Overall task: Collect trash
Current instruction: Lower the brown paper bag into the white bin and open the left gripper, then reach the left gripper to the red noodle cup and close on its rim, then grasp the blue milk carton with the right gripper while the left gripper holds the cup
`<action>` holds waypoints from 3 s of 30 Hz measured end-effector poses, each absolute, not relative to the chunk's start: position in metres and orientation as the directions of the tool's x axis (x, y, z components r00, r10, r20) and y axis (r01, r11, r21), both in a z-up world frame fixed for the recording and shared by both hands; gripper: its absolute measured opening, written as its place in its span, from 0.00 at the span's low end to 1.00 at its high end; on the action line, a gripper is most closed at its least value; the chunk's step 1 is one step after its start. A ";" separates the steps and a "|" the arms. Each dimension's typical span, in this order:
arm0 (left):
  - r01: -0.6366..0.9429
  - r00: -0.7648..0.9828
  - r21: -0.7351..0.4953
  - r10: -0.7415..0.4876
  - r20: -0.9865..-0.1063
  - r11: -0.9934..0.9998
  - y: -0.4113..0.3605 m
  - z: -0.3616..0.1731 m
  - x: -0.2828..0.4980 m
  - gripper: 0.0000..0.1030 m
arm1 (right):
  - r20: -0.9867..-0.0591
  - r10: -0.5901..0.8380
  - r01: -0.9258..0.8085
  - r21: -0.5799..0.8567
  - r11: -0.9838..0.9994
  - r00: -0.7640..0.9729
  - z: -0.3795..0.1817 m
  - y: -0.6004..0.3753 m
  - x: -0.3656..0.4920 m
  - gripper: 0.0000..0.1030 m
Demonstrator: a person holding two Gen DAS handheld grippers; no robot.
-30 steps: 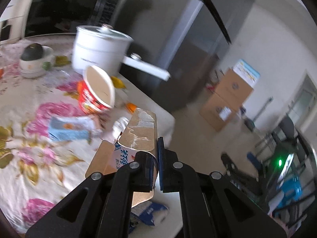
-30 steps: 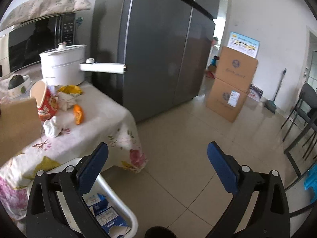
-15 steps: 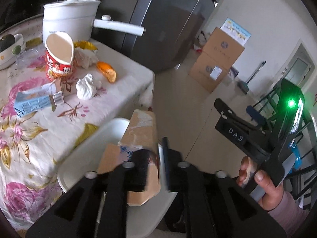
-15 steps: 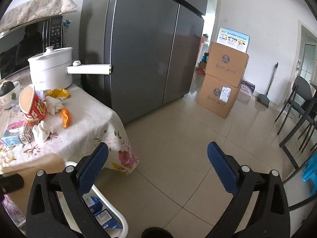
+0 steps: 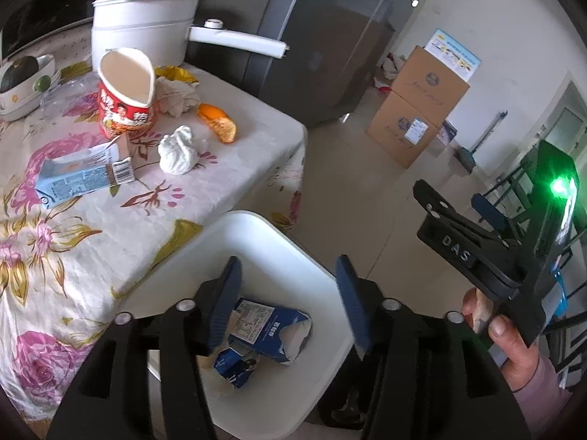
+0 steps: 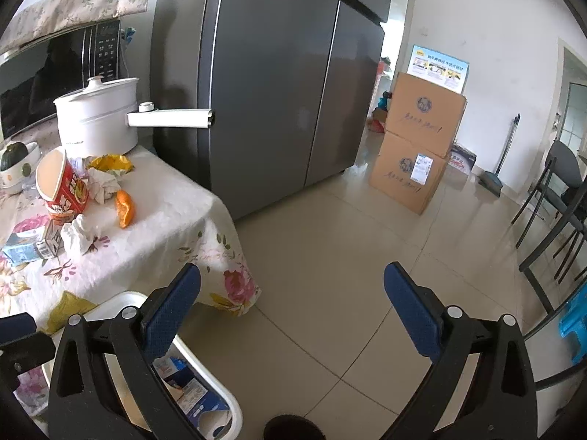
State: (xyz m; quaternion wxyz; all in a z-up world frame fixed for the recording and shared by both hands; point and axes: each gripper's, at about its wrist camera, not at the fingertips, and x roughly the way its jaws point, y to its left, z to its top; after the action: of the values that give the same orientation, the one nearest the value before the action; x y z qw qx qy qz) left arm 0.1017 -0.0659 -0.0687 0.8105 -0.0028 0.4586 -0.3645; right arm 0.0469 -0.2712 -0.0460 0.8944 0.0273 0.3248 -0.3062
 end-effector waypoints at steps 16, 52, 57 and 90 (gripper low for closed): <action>0.339 0.424 -0.359 -0.482 -0.767 0.870 -0.003 -0.066 0.186 0.78 | -0.613 -0.419 0.385 -0.196 0.902 0.670 -0.034 -0.218 0.092 0.93; 0.205 0.546 -0.412 -0.453 -0.705 0.888 0.004 -0.074 0.364 0.06 | -0.725 -0.316 0.284 -0.171 0.944 0.612 -0.064 -0.179 0.201 0.93; 0.199 0.599 -0.460 -0.479 -0.642 0.865 0.021 -0.054 0.354 0.05 | -0.724 -0.300 0.269 -0.163 0.949 0.621 -0.065 -0.175 0.202 0.93; 0.131 0.819 -0.704 -0.476 -0.320 0.698 0.198 0.036 0.264 0.05 | -0.865 0.181 -0.710 -0.246 0.660 0.468 -0.101 0.003 0.282 0.93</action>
State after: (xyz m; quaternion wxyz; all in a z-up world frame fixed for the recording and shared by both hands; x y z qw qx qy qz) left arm 0.2641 0.1981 0.0356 0.8876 -0.3489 0.2473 -0.1710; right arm 0.2817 0.0028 -0.1009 0.8008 -0.3045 0.4343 0.2782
